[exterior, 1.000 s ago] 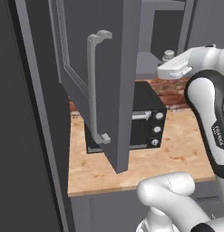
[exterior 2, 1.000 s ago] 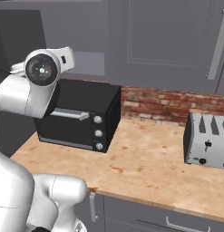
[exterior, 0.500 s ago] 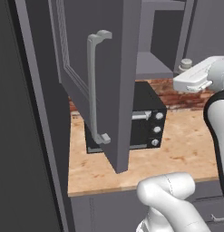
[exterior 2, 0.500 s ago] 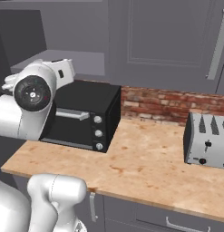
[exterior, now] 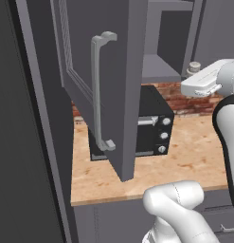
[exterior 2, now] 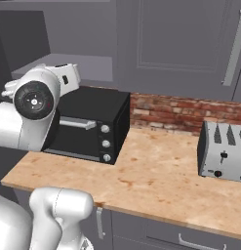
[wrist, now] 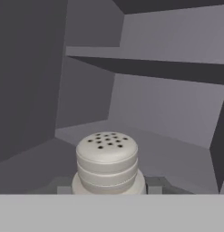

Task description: Move the mustard and shaker from the cabinet to the dining counter.

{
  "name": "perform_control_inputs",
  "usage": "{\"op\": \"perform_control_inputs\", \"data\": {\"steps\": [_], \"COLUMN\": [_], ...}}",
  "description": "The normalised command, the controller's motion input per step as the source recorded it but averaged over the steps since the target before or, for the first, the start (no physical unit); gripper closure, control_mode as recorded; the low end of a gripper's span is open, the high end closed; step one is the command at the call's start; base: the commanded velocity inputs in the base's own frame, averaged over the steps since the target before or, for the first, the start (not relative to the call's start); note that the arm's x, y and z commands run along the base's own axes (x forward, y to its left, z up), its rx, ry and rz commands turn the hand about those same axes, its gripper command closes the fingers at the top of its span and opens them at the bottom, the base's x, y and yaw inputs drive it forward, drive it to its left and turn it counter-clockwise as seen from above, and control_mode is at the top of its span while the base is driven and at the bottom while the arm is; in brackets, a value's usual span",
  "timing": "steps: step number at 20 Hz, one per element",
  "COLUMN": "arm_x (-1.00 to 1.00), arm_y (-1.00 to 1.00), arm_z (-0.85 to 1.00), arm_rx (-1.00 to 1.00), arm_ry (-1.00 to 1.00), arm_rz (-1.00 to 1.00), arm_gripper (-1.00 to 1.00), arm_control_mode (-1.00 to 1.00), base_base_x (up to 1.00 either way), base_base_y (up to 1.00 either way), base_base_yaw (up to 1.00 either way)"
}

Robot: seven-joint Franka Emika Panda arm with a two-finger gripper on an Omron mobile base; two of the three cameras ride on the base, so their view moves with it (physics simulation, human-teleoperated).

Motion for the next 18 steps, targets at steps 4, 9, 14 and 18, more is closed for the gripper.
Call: {"op": "perform_control_inputs", "data": {"steps": [4, 9, 14, 18], "arm_x": [0.0, 0.0, 0.0, 0.0], "arm_y": [0.0, 0.0, 0.0, 0.0], "arm_z": [0.0, 0.0, 0.0, 0.0], "arm_rx": [0.0, 0.0, 0.0, 0.0], "arm_ry": [0.0, 0.0, 0.0, 0.0], "arm_rz": [0.0, 0.0, 0.0, 0.0], "arm_gripper": [1.0, 1.0, 1.0, 1.0], "arm_control_mode": [1.0, 1.0, 1.0, 1.0], "base_base_x": [0.0, -0.53, -0.5, -0.02], "base_base_y": [0.0, -0.42, -0.67, -0.55], "base_base_yaw": [0.0, -0.15, -0.55, -0.78]}}
